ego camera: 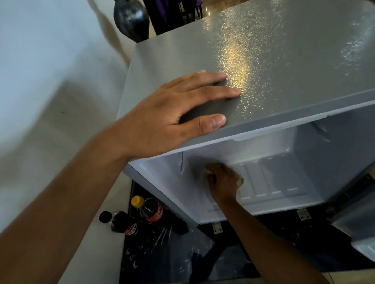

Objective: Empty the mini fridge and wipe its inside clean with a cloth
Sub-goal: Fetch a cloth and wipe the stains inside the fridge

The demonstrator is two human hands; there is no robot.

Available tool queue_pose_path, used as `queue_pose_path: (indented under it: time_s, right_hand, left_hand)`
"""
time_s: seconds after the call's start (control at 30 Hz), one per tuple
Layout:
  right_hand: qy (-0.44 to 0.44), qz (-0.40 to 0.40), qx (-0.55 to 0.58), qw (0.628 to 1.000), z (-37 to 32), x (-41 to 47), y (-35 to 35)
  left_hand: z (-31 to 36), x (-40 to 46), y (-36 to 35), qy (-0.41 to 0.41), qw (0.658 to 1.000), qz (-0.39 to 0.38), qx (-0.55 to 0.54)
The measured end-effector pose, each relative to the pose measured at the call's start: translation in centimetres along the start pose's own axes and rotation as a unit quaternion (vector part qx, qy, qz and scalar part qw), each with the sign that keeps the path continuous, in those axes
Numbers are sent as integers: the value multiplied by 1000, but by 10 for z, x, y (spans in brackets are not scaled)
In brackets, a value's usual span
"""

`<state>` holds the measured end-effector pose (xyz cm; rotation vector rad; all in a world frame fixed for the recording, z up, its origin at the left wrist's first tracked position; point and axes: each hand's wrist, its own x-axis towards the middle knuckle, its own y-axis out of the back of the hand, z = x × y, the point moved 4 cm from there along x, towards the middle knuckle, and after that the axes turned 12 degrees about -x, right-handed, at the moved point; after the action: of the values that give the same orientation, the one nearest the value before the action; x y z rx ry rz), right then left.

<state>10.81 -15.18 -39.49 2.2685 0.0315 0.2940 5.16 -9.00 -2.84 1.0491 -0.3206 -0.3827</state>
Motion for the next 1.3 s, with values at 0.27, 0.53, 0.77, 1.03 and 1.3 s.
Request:
queue_pose_path:
  time_s: [0.27, 0.53, 0.77, 1.03, 1.3]
  right_hand:
    - [101, -74, -133, 983, 19, -51, -25]
    - [133, -48, 25, 990, 35, -87, 14]
    - [45, 92, 29, 994, 47, -21, 58]
    - [-28, -39, -67, 997, 57, 3, 22]
    - [85, -94, -82, 989, 5, -34, -21]
  left_hand:
    - [-1, 0, 1, 4, 1000, 0, -12]
    - [1, -1, 0, -3, 1000, 3, -11]
    - [0, -2, 1, -6, 1000, 3, -4]
    - [1, 0, 1, -3, 1000, 1, -9]
    - [1, -1, 0, 3, 1000, 0, -8]
